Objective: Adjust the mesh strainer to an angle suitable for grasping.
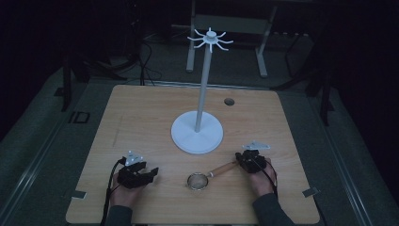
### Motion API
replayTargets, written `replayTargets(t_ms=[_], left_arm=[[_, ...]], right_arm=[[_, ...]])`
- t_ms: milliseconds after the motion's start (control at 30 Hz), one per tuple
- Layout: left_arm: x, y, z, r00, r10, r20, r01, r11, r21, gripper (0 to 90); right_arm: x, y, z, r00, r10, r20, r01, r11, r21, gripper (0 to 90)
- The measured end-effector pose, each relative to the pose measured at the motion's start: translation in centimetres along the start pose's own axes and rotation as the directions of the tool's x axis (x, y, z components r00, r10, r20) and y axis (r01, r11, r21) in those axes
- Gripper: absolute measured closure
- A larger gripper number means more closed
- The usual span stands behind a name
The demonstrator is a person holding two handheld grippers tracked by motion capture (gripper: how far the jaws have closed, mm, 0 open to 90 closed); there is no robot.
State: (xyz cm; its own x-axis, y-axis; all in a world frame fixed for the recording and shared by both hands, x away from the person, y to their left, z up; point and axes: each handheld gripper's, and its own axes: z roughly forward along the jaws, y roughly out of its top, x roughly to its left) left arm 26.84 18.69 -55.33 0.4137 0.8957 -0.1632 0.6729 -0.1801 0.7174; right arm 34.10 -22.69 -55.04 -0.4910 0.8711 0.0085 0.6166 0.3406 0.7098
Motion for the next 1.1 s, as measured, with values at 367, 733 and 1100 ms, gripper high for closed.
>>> replayTargets(t_ms=[367,733,1100], left_arm=[[-0.1,0.0,-0.1,1.0000,0.002,-0.001,-0.002,1.0000,-0.010,40.7],[0.1,0.1,-0.4,1.0000,-0.003,0.004,0.003,0.9994,-0.035,41.1],[0.1,0.1,-0.4,1.0000,-0.005,0.005,0.005,0.9994,-0.035,41.1]], right_arm=[[-0.5,-1.4,-0.9,0.9990,0.042,-0.017,-0.042,0.999,-0.005,89.5],[1.2,-1.3,-1.1,0.9996,0.008,-0.028,-0.009,0.999,-0.038,89.3],[0.0,0.1,0.2,0.9971,0.047,-0.059,-0.048,0.999,-0.011,89.5]])
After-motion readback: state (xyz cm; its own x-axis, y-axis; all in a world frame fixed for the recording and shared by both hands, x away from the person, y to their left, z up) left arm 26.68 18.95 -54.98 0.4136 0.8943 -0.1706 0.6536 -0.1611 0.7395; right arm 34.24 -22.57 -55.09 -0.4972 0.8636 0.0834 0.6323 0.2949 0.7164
